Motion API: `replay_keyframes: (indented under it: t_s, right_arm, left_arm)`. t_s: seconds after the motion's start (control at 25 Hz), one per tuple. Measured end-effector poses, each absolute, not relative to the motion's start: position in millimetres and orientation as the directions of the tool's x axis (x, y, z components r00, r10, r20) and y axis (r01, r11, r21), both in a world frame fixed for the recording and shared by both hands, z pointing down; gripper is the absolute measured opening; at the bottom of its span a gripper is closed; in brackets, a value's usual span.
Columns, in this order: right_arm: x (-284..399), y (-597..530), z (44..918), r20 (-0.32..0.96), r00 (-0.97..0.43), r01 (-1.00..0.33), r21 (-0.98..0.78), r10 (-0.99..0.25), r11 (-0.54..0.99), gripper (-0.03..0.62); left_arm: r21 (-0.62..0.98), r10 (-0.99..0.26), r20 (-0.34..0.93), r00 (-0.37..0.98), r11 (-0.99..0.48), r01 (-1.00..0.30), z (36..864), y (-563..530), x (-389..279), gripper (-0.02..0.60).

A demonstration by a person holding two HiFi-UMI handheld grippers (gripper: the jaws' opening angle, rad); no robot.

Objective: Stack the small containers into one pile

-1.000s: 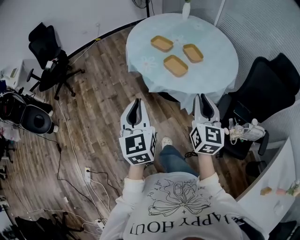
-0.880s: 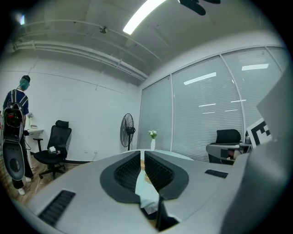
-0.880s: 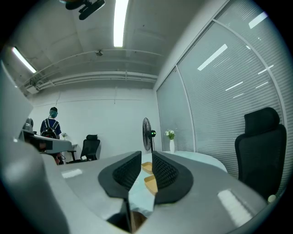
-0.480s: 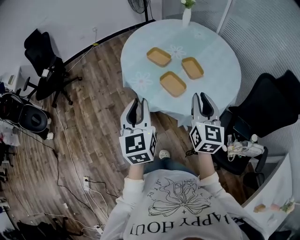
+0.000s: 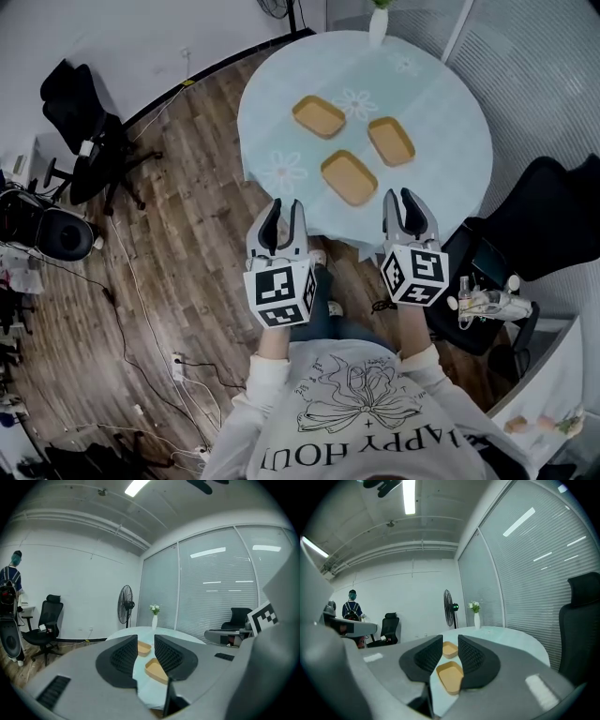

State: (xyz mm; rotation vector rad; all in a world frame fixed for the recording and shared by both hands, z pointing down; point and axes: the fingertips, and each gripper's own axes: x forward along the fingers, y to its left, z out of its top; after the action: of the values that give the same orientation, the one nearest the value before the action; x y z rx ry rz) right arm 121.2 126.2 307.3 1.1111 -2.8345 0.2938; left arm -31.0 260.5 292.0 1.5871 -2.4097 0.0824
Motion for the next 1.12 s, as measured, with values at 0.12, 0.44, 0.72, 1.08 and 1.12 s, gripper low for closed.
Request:
replay_keyframes:
  t_s: [0.12, 0.44, 0.72, 1.08, 1.12]
  right_arm:
    - [110, 112, 319, 0.175, -0.732, -0.68, -0.144, -0.658, 0.718, 0.109]
    - [75, 60, 355, 0.259, -0.715, -0.693, -0.141, -0.649, 0.707, 0.114]
    - [56, 20, 385, 0.347, -0.685, -0.714, -0.144, -0.641, 0.685, 0.114]
    - [42, -5, 431, 0.464, -0.635, -0.74, -0.135, -0.618, 0.659, 0.114]
    - [41, -7, 437, 0.477, -0.627, -0.744, -0.134, -0.616, 0.654, 0.114]
  left_arm:
    - [0.09, -0.895, 0.261, -0.363, 0.396, -0.914, 302, 244, -45, 0.101]
    - [0.101, -0.891, 0.351, -0.288, 0.342, -0.934, 341, 185, -83, 0.106]
    - [0.129, -0.878, 0.436, -0.196, 0.277, -0.952, 374, 132, -103, 0.107]
    - [0.168, -0.848, 0.522, -0.091, 0.207, -0.964, 418, 89, -119, 0.112]
    - [0.174, -0.845, 0.529, -0.079, 0.199, -0.964, 423, 86, -121, 0.112]
